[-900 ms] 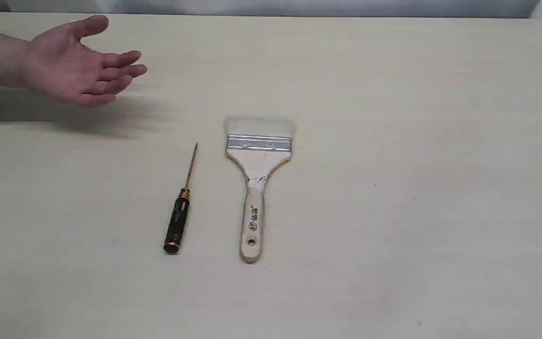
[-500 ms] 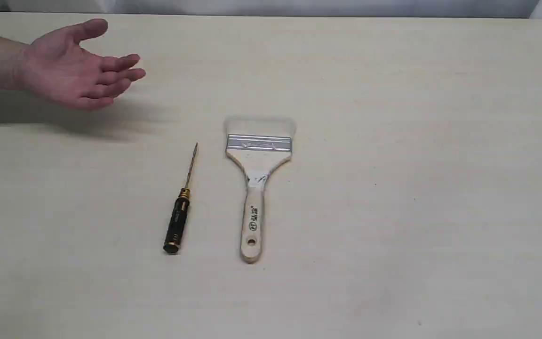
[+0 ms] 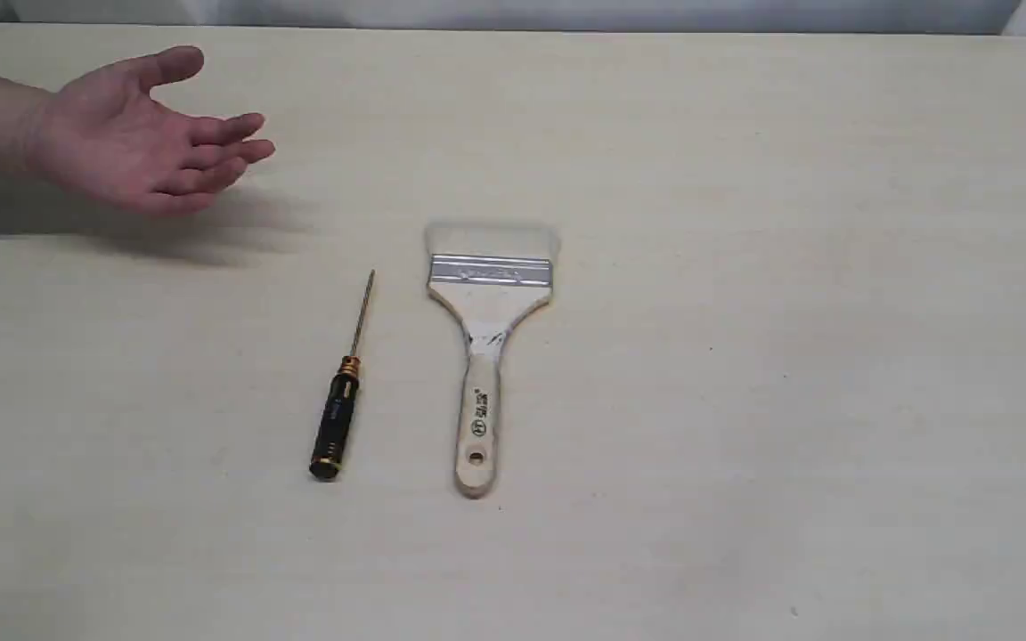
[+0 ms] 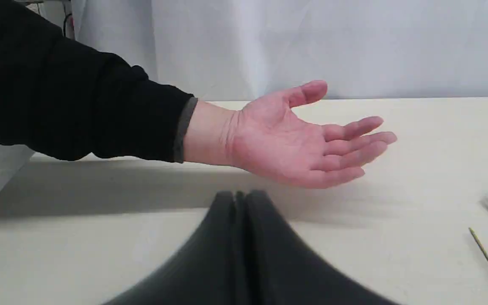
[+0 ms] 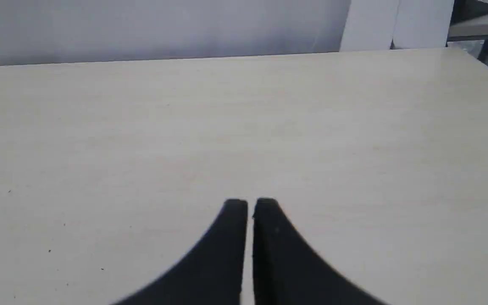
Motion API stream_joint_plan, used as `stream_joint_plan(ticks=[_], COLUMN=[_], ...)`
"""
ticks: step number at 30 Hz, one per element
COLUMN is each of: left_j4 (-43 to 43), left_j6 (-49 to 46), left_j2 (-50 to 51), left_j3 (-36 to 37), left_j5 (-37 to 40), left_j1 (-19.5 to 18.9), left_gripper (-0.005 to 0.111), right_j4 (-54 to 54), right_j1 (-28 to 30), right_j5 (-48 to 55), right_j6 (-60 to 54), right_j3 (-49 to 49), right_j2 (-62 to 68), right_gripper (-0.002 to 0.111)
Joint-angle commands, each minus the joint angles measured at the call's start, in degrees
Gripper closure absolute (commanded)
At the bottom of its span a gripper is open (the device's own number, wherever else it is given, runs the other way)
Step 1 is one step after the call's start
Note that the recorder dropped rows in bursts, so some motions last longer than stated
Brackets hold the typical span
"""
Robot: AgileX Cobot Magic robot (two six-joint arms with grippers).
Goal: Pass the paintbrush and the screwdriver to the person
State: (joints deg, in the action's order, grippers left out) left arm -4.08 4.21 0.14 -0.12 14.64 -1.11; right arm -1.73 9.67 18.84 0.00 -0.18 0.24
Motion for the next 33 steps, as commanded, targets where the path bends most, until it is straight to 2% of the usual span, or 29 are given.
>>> stream_joint_plan(ticks=[1, 4, 7, 18, 19, 20, 23, 24, 27, 29, 32, 33], left_j4=[0.13, 0.13, 0.13, 0.23, 0.23, 0.23, 0.23, 0.23, 0.23, 0.23, 0.23, 0.23], left_j6=[0.12, 0.12, 0.12, 0.12, 0.12, 0.12, 0.12, 0.12, 0.12, 0.12, 0.12, 0.12], left_j2=[-0.14, -0.14, -0.14, -0.14, -0.14, -0.14, -0.14, -0.14, -0.14, -0.14, -0.14, -0.14], left_j3=[0.12, 0.12, 0.12, 0.12, 0.12, 0.12, 0.12, 0.12, 0.12, 0.12, 0.12, 0.12], left_j5=[-0.34, -0.34, -0.34, -0.31, -0.31, -0.31, -0.31, -0.31, -0.31, -0.31, -0.31, -0.31], left_j1=[0.47, 0.47, 0.47, 0.47, 0.47, 0.47, 0.47, 0.47, 0.47, 0.47, 0.47, 0.47], left_gripper=[0.107, 0.107, 0.107, 0.107, 0.107, 0.107, 0.107, 0.107, 0.107, 0.107, 0.107, 0.107], right_j4=[0.76, 0.76, 0.76, 0.76, 0.66, 0.66, 1.73, 3.23, 15.03, 37.48, 61.35, 64.7], right_j1=[0.15, 0.15, 0.15, 0.15, 0.15, 0.15, 0.15, 0.15, 0.15, 0.15, 0.27, 0.27], right_j5=[-11.02, -23.46, -31.44, -37.0, -40.31, -42.5, -44.23, -44.52, -47.59, -51.89, -61.39, -63.86], right_j6=[0.0, 0.0, 0.0, 0.0, 1.33, 6.13, 35.15, 39.8, 45.12, 51.8, 63.61, 65.57], right_j3=[0.18, 0.18, 0.18, 0.18, 0.18, 0.18, 0.18, 0.18, 0.18, -2.21, -6.5, -8.32], right_j2=[-0.24, -0.24, -0.24, -0.24, -0.24, -0.24, -0.24, -0.24, -0.24, -0.24, 1.13, 2.06], right_gripper=[0.104, 0.104, 0.104, 0.104, 0.104, 0.104, 0.104, 0.104, 0.104, 0.104, 0.099, 0.096])
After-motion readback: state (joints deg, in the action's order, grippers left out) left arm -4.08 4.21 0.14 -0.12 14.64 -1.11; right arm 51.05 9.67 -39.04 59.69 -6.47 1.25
